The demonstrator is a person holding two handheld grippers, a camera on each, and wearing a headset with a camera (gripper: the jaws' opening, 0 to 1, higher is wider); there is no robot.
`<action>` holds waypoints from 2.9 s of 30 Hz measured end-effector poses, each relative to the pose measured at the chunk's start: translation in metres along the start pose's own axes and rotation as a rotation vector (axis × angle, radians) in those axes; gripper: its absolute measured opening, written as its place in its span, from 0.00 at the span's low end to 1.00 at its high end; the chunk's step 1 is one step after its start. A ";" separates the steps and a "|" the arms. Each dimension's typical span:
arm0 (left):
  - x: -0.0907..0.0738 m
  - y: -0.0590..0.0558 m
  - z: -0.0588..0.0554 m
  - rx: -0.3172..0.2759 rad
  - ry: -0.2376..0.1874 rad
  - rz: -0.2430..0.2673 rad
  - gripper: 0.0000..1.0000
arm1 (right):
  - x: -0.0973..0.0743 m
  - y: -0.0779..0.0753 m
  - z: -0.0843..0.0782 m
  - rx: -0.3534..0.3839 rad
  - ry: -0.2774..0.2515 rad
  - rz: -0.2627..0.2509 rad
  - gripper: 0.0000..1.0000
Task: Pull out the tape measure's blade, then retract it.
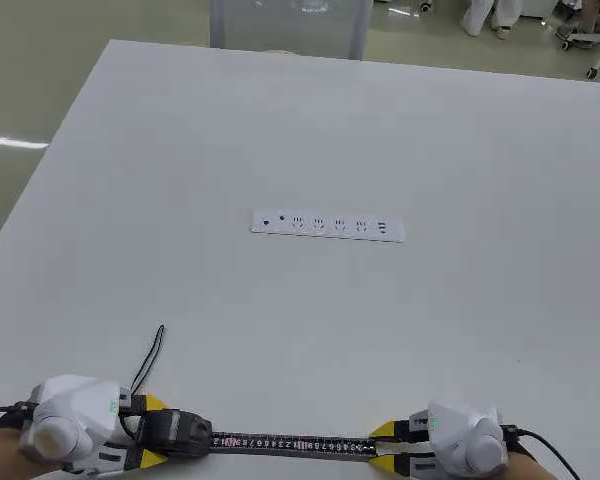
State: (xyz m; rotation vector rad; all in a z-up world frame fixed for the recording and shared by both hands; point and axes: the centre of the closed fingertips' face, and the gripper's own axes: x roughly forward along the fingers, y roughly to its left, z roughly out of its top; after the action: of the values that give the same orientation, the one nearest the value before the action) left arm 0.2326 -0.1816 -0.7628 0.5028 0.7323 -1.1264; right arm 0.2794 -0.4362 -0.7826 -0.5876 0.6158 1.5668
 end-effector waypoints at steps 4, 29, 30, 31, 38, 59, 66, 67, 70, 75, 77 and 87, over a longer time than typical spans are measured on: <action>0.000 0.000 0.000 -0.001 0.002 0.002 0.30 | 0.001 -0.001 -0.002 -0.005 0.009 -0.006 0.14; 0.001 0.001 -0.007 -0.005 0.048 0.027 0.32 | -0.010 -0.005 -0.003 0.036 0.022 -0.069 0.23; 0.001 0.002 -0.007 -0.008 0.048 0.032 0.32 | -0.011 -0.006 -0.003 0.038 0.021 -0.075 0.23; -0.001 0.002 -0.007 -0.013 0.048 0.037 0.32 | -0.012 -0.007 -0.002 0.041 0.021 -0.083 0.24; -0.011 0.007 -0.008 -0.044 0.054 0.097 0.45 | -0.017 -0.007 0.003 0.073 0.007 -0.118 0.30; -0.041 -0.014 0.001 -0.268 -0.051 0.282 0.64 | -0.042 0.014 0.016 0.203 -0.044 -0.277 0.50; -0.051 -0.027 0.002 -0.340 -0.086 0.346 0.67 | -0.047 0.023 0.019 0.250 -0.049 -0.324 0.56; -0.054 -0.029 0.004 -0.346 -0.087 0.357 0.68 | -0.048 0.025 0.021 0.259 -0.059 -0.334 0.57; -0.060 -0.030 0.008 -0.369 -0.110 0.392 0.70 | -0.052 0.028 0.024 0.276 -0.074 -0.359 0.58; -0.064 -0.034 0.016 -0.383 -0.133 0.420 0.70 | -0.055 0.036 0.029 0.297 -0.083 -0.392 0.63; -0.064 -0.036 0.018 -0.389 -0.142 0.428 0.71 | -0.057 0.039 0.032 0.309 -0.091 -0.406 0.65; -0.071 -0.046 0.027 -0.449 -0.183 0.478 0.76 | -0.068 0.050 0.037 0.385 -0.125 -0.492 0.75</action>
State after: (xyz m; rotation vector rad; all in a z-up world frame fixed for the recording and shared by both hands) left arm 0.1796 -0.1722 -0.6920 0.1719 0.6350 -0.5284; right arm 0.2345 -0.4624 -0.7067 -0.3133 0.6031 0.9818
